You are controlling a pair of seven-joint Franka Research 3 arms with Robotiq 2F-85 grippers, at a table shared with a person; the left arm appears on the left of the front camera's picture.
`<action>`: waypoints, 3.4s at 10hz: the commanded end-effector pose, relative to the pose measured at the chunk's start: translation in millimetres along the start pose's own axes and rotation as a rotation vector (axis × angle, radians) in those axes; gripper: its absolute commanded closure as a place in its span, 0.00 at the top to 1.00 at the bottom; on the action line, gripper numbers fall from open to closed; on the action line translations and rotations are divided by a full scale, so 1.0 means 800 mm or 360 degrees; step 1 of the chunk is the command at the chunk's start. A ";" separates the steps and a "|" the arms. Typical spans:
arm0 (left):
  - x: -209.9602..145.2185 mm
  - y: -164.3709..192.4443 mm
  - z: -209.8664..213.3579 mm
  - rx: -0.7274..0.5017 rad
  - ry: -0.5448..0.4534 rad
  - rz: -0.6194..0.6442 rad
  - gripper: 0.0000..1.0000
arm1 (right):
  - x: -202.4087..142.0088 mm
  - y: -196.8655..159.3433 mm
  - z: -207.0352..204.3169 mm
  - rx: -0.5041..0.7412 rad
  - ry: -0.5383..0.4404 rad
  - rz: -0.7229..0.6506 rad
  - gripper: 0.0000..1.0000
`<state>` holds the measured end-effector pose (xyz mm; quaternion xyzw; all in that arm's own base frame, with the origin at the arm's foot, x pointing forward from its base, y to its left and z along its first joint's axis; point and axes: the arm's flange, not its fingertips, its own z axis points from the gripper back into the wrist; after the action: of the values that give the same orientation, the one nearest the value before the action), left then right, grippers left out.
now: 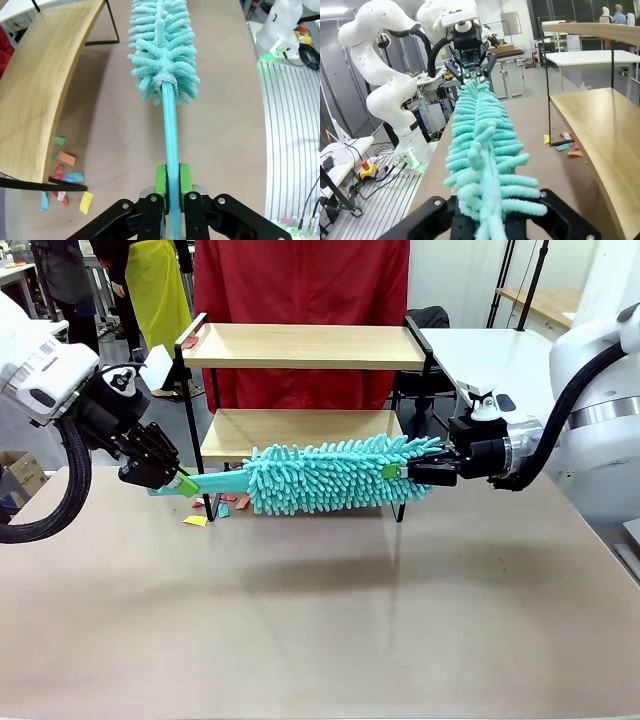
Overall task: Clean the shelf.
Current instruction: Hand the Duster back to the human.
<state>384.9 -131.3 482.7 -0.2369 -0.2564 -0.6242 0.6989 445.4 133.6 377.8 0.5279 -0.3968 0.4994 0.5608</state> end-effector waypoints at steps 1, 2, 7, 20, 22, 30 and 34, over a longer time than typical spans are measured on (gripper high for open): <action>0.002 -0.002 0.001 -0.0005 -0.0014 -0.0012 0.13 | 0.001 -0.005 -0.006 0.0009 0.0033 0.0074 0.00; 0.002 -0.002 0.001 -0.0005 -0.0014 -0.0012 0.13 | 0.001 -0.005 -0.007 0.0013 0.0037 0.0084 0.00; 0.008 -0.005 0.004 0.0004 -0.0016 -0.0021 0.70 | 0.002 0.000 -0.001 0.0006 0.0003 0.0048 0.00; -0.103 -0.024 0.202 0.0184 -0.0618 0.0064 1.00 | 0.002 0.000 -0.001 0.0006 0.0003 0.0048 0.00; -0.103 -0.024 0.202 0.0184 -0.0618 0.0064 1.00 | 0.014 0.005 0.013 0.0021 -0.0057 0.0062 0.17; -0.103 -0.024 0.202 0.0184 -0.0618 0.0064 1.00 | 0.134 0.083 0.127 -0.0368 -0.0615 0.0292 0.17; -0.103 -0.024 0.202 0.0184 -0.0618 0.0064 1.00 | 0.136 0.107 0.201 -0.1038 -0.0794 0.0280 0.17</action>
<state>347.9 33.8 549.3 -0.3103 -0.4090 -0.5402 0.6668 403.4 -20.6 515.4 0.4155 -0.6752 0.2949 0.5334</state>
